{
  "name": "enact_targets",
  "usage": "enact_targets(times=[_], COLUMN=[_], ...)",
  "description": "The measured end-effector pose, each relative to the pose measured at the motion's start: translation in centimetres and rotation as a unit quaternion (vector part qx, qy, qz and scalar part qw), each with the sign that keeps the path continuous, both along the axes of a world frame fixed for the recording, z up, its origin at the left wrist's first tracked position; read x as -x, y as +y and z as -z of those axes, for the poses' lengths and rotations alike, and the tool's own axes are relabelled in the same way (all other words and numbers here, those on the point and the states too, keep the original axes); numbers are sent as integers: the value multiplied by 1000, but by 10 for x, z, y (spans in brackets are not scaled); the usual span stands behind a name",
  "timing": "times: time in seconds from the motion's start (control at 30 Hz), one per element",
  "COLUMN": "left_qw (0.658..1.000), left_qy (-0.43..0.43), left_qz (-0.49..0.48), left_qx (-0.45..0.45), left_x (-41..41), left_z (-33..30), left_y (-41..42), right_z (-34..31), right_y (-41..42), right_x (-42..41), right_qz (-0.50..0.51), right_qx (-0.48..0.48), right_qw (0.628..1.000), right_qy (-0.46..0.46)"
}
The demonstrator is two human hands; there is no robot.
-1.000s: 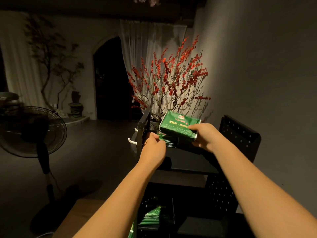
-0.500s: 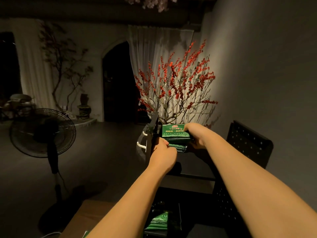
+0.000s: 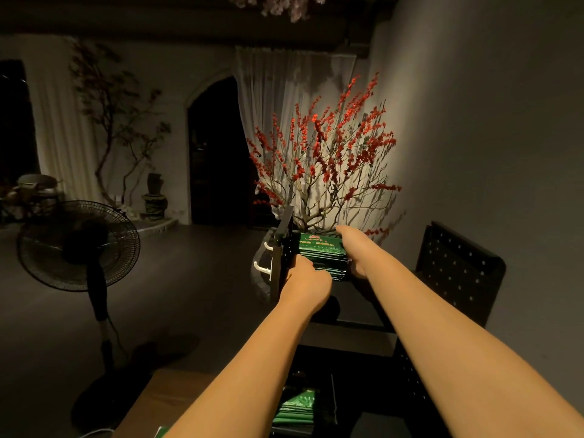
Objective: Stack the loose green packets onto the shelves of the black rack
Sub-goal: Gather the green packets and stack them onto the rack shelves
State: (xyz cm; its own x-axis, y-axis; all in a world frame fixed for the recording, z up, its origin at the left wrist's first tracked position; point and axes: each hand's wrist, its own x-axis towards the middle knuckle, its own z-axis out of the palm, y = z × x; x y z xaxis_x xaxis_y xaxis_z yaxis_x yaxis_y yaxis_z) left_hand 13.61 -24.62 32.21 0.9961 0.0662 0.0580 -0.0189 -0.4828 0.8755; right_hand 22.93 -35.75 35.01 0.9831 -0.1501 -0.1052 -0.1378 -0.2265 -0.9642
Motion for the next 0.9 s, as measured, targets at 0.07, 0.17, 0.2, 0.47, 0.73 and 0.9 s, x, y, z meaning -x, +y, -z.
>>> enact_targets(times=[0.07,0.17,0.2,0.47,0.73,0.9], left_qw=[1000,1000,1000,999,967,953], left_qy=[0,-1,-1,-30,-251,-295], left_qz=[-3,-3,-3,-3,41,62], left_qx=[0,4,1,10,-21,-1], left_x=[-1,-2,-2,-6,27,67], left_z=[0,0,-1,6,24,50], left_y=[-1,-1,-1,1,-1,17], right_z=[5,22,21,10,35,66], right_y=[-3,-14,-13,-8,7,26], right_x=[-4,-31,-27,41,133,173], right_qz=[-11,-12,-8,79,10,-8], right_qx=[-74,-126,-129,84,131,0], right_qw=[997,992,992,983,934,947], right_qy=[17,7,10,-142,-331,-321])
